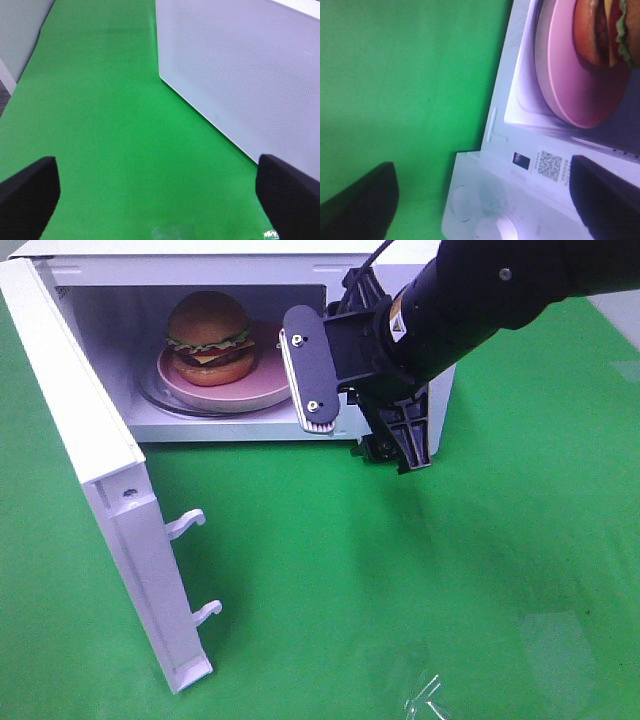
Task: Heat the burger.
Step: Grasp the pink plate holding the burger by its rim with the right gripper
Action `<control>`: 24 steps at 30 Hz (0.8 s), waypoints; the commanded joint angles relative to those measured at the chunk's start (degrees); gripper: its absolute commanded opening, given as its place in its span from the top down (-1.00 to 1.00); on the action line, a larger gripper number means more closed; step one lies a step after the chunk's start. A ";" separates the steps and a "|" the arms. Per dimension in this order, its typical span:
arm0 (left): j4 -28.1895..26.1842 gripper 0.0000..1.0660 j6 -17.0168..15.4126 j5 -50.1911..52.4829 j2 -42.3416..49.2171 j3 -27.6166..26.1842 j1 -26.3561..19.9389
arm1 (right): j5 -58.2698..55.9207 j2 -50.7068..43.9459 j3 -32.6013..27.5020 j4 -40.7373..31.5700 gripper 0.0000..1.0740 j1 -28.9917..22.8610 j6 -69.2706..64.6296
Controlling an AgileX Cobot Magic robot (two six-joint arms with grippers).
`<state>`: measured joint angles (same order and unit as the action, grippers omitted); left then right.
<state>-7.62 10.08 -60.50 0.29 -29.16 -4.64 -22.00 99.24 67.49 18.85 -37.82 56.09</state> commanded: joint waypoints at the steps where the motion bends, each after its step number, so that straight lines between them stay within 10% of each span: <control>1: -0.11 -0.87 -0.29 0.69 1.15 0.23 -0.17 | 0.97 1.83 2.23 0.29 -0.64 -0.46 -0.63; 24: -0.11 -0.87 -0.29 0.69 1.15 0.23 -0.17 | 2.46 12.61 12.83 0.52 -0.61 -1.43 -2.58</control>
<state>-7.62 10.08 -60.50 0.29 -29.16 -4.64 -20.45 110.64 78.72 19.08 -38.73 54.60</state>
